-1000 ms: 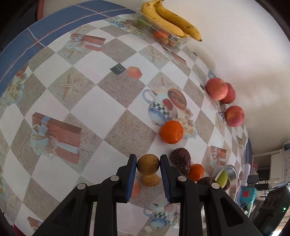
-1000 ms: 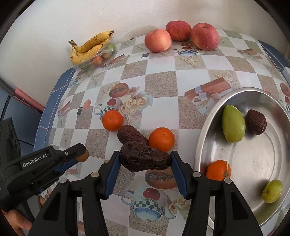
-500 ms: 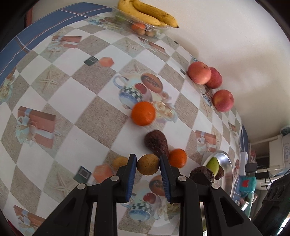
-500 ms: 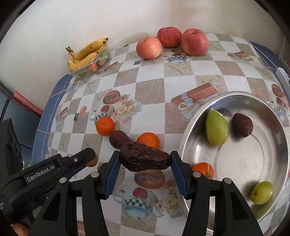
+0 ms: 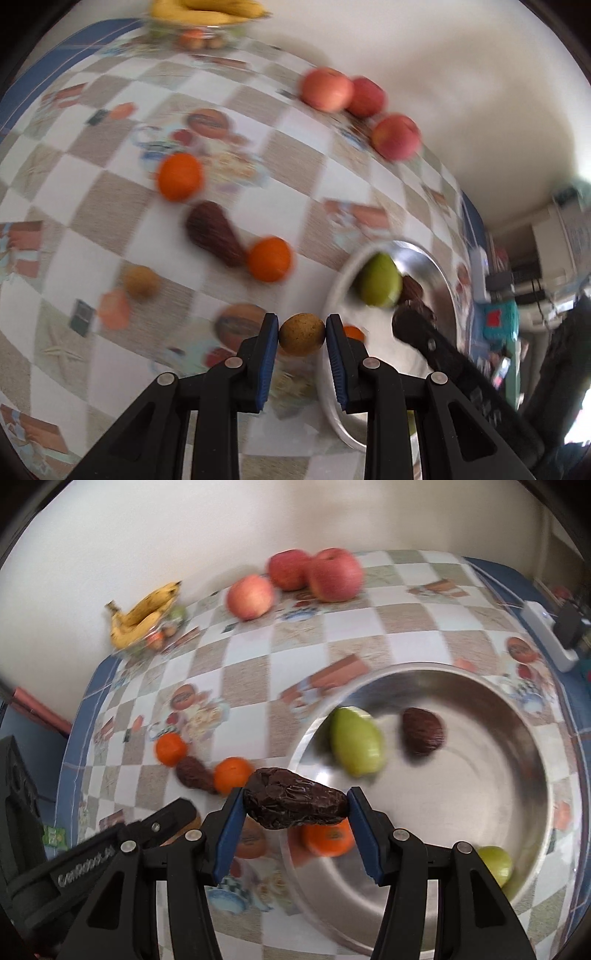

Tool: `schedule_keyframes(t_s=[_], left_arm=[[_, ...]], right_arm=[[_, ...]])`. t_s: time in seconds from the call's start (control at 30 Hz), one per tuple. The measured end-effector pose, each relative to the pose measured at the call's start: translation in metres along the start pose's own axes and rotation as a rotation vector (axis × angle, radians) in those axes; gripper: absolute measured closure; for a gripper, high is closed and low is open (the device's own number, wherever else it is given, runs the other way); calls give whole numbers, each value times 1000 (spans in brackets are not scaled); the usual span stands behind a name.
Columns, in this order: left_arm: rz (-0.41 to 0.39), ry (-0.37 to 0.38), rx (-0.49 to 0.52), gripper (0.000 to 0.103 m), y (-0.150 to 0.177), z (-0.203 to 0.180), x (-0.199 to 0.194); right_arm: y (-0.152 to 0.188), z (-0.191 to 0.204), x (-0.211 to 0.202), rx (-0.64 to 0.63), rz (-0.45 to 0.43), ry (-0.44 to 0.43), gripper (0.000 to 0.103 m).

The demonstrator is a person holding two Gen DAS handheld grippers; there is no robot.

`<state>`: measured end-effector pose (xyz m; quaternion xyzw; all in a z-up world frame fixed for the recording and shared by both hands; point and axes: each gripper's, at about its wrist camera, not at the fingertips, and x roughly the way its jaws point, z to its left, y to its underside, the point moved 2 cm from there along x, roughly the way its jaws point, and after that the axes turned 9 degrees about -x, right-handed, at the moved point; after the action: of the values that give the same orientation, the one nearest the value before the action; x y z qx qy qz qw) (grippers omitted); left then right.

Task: Organize fruits
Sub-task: 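Carry both fruits over the steel bowl and open both tools to drop them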

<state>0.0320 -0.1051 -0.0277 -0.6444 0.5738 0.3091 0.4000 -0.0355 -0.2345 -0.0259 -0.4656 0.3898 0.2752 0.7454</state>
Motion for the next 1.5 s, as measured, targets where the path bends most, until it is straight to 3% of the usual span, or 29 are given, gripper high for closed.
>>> schedule_keyframes(t_s=[0.2,0.4,0.93,1.3,1.5], left_arm=[[58,-4,149,75,28,-38,20],[101,-28,225,74,45,-51,35],[125,-35,238,66,45,-45,34],[129,-1,233,46,37,-41,22],[101,-52,188,40,25,-23,15]], right_arm=[[5,-53,-10,117,-8,95,46],[13,-91,-13,219,5,124,45],[10,-78,-7,156,29,138,45],[9,-69,-6,131,34,158,45],[7,-65,-5,124,38,176,45]])
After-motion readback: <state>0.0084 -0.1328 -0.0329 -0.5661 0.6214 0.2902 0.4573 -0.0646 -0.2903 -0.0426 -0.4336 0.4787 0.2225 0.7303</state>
